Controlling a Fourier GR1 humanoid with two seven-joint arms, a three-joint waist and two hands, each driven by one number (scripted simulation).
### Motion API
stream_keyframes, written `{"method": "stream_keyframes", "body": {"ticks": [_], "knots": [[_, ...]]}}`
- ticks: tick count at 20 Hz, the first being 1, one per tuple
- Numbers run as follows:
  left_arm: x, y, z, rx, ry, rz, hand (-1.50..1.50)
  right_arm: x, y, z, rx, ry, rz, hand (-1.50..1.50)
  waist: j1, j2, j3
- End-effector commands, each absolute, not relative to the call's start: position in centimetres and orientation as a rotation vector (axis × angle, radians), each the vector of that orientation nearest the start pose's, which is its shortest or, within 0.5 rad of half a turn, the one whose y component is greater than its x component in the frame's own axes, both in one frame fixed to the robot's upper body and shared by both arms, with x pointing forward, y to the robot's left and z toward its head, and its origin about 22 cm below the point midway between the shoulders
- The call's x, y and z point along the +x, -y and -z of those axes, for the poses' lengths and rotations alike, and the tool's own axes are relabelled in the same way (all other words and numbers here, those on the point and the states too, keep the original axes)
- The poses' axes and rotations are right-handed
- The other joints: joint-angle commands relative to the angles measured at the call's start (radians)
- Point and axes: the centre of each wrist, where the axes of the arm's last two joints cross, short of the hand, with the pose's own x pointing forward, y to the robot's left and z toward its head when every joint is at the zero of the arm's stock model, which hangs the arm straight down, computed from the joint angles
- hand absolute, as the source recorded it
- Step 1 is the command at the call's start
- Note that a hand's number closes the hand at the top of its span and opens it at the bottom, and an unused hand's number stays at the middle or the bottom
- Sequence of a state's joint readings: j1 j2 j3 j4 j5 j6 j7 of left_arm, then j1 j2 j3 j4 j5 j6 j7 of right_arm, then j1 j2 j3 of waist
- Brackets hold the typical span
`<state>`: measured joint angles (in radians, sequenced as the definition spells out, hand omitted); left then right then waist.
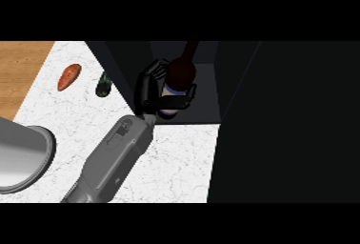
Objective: Pick up the wine, place it into the cabinet and close the cabinet
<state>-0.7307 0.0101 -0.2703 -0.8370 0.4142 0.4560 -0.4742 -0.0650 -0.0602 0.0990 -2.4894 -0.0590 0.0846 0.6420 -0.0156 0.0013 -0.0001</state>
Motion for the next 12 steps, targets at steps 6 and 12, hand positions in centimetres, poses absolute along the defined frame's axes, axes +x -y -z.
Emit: {"method": "stream_keyframes", "body": {"ticks": [6,12], "knots": [[40.5,-8.9,-4.5,-0.010,1.828,-0.039,1.50,14.1,22.3,-20.2,0.203,1.923,-0.255,-1.50,-0.001,0.002,0.001],[41.8,-9.4,-3.7,0.017,1.858,-0.073,1.50,13.5,21.5,-20.9,0.216,1.920,-0.272,-1.50,-0.021,0.008,0.000]]}}
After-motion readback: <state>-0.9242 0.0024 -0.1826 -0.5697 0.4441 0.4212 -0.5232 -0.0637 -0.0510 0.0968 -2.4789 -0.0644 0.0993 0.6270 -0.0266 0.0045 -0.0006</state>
